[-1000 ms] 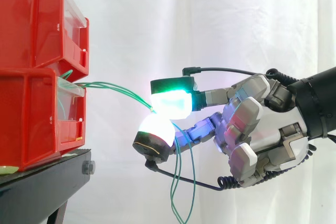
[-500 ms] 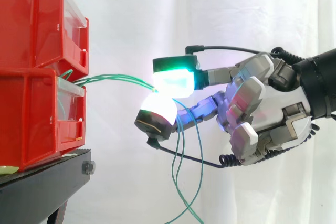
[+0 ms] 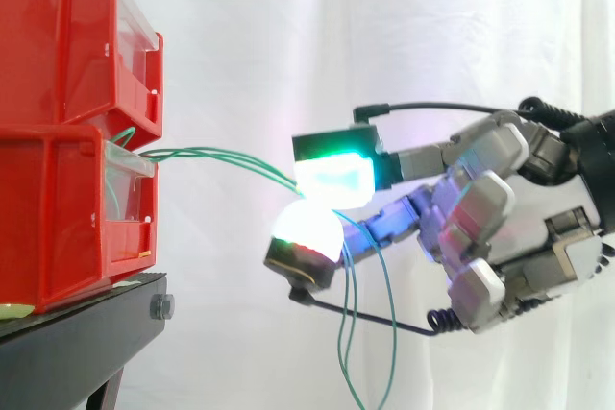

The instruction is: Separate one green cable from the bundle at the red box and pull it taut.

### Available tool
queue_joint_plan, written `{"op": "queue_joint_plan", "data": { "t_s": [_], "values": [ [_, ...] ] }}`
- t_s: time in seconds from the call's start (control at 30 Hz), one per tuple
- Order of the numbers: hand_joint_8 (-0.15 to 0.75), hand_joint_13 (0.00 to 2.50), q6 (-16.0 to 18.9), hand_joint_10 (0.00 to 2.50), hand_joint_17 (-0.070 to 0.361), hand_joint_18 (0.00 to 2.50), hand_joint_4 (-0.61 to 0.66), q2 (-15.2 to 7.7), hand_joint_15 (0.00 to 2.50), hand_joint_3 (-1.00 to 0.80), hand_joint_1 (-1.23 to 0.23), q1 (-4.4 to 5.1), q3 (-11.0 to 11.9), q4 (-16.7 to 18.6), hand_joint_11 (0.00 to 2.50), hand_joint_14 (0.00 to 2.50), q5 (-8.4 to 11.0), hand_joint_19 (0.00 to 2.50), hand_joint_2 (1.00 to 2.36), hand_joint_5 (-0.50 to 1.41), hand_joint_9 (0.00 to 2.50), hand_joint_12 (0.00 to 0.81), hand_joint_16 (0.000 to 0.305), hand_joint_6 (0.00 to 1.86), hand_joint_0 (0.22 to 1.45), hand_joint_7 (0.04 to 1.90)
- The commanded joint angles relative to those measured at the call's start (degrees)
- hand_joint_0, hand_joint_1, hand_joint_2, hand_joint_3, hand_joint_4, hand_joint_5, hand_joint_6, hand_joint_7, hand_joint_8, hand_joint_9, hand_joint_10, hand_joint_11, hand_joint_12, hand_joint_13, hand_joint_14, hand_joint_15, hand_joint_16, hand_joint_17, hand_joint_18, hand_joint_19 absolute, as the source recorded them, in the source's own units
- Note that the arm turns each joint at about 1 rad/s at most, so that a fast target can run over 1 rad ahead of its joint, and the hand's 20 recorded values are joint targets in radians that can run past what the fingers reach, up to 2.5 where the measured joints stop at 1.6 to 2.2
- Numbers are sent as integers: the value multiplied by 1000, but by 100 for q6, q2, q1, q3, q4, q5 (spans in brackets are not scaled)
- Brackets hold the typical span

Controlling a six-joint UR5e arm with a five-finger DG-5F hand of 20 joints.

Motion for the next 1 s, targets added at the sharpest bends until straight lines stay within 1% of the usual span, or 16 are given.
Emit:
{"op": "queue_joint_plan", "data": {
  "t_s": [0.0, 0.07, 0.1, 0.13, 0.33, 0.4, 0.5, 0.53, 0.67, 0.77, 0.83, 0.87, 0.9, 0.97],
  "values": [
    [123, 1831, -8, 20, 157, 1813, 26, 116, 595, -255, -651, 65, -255, 67, 517, 19, 155, 422, 1015, 148, 2200, 447, 70, 502, 728, 1286],
    [119, 1831, -8, 20, 156, 1812, 31, 133, 589, -261, -650, 91, -326, 137, 515, 20, 252, 423, 1014, 148, 2198, 453, 69, 503, 729, 1285],
    [119, 1833, -8, 20, 157, 1812, 26, 133, 578, -258, -650, 91, -326, 137, 514, 19, 252, 422, 1015, 148, 2198, 448, 70, 503, 728, 1285],
    [119, 1832, -8, 20, 156, 1812, 31, 195, 582, -257, -650, 117, -343, 137, 521, 20, 331, 420, 1015, 148, 2198, 450, 69, 503, 728, 1284],
    [124, 1835, -78, 20, 156, 1808, 27, 274, 590, -265, -648, 161, -343, 111, 522, 20, 428, 423, 1014, 147, 2198, 453, 69, 503, 727, 1288],
    [124, 1834, -157, 22, 156, 1808, 26, 274, 583, -264, -646, 161, -343, 120, 522, 19, 498, 423, 1014, 147, 2198, 451, 69, 503, 724, 1287],
    [132, 1834, -289, 22, 156, 1805, 23, 300, 584, -264, -646, 188, -343, 129, 520, 21, 630, 431, 1015, 147, 2195, 452, 69, 503, 724, 1288],
    [137, 1833, -342, 22, 155, 1805, 28, 318, 589, -266, -645, 205, -343, 129, 520, 20, 709, 431, 1015, 147, 2194, 448, 69, 502, 724, 1287],
    [136, 1828, -412, 20, 155, 1802, 21, 318, 584, -278, -641, 232, -343, 129, 515, 20, 788, 434, 1015, 147, 2191, 442, 69, 503, 721, 1292],
    [140, 1824, -474, 23, 157, 1801, 34, 318, 592, -327, -627, 249, -343, 129, 519, 19, 849, 438, 1013, 145, 2189, 439, 70, 502, 697, 1298],
    [142, 1821, -544, 20, 158, 1802, 49, 318, 585, -377, -612, 258, -334, 164, 520, 20, 929, 441, 1010, 144, 2187, 436, 70, 502, 673, 1304],
    [144, 1818, -553, 20, 159, 1801, 61, 318, 588, -434, -587, 267, -343, 173, 513, 19, 955, 450, 1006, 144, 2187, 434, 71, 502, 637, 1310],
    [148, 1817, -562, 21, 162, 1816, 77, 318, 580, -500, -542, 267, -334, 181, 503, 20, 972, 439, 1000, 143, 2190, 438, 72, 502, 573, 1305],
    [150, 1828, -579, 19, 168, 1849, 87, 327, 573, -500, -516, 276, -334, 199, 499, 18, 1016, 426, 1000, 144, 2199, 442, 75, 502, 529, 1302]
  ]
}}
